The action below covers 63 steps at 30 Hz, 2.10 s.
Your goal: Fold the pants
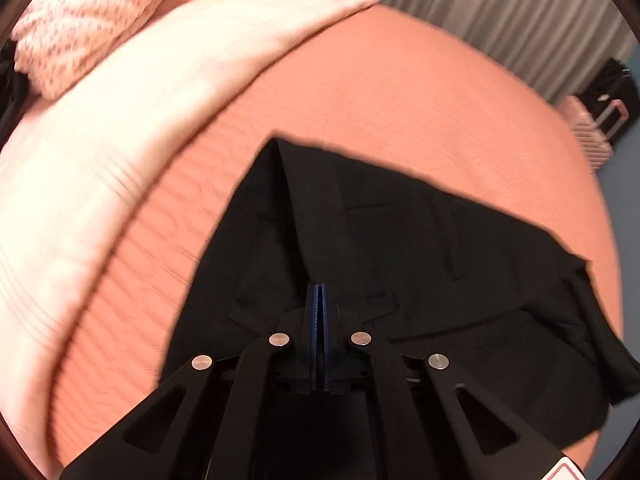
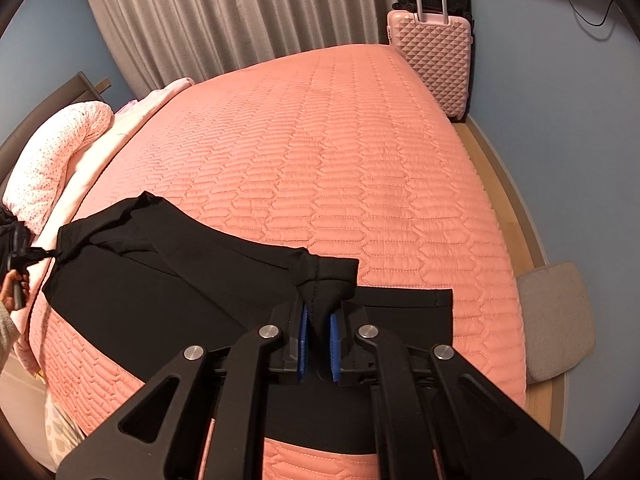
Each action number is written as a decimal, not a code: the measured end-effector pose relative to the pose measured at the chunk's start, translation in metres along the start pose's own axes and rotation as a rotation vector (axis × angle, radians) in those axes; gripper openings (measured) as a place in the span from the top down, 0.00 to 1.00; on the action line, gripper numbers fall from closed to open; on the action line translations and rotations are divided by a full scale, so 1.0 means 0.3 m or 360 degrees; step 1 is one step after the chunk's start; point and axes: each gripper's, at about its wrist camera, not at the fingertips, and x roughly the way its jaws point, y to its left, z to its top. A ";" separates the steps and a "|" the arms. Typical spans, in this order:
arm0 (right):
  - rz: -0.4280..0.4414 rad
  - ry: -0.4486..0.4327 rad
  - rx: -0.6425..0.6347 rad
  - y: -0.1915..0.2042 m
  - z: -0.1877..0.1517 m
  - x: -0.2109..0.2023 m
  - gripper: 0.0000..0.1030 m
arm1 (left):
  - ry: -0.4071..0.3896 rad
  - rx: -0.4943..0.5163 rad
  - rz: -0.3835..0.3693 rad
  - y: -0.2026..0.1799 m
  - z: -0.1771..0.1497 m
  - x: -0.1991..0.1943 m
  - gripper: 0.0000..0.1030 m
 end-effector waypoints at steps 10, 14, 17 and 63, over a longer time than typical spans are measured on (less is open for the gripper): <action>0.0009 -0.0045 -0.0038 0.033 0.011 -0.068 0.93 | -0.0049 0.0195 0.0048 0.065 -0.032 -0.305 1.00; 0.0010 -0.0046 -0.0010 0.030 -0.001 -0.057 0.92 | 0.0091 0.0151 0.0036 0.049 -0.106 -0.128 0.71; 0.0000 -0.0028 -0.0005 0.027 -0.006 -0.047 0.92 | 0.0142 0.0060 -0.0048 0.052 -0.107 0.005 0.54; -0.0482 0.0071 0.0004 -0.306 -0.344 -0.137 0.62 | 0.0204 0.0409 0.0845 -0.246 -0.395 0.039 0.39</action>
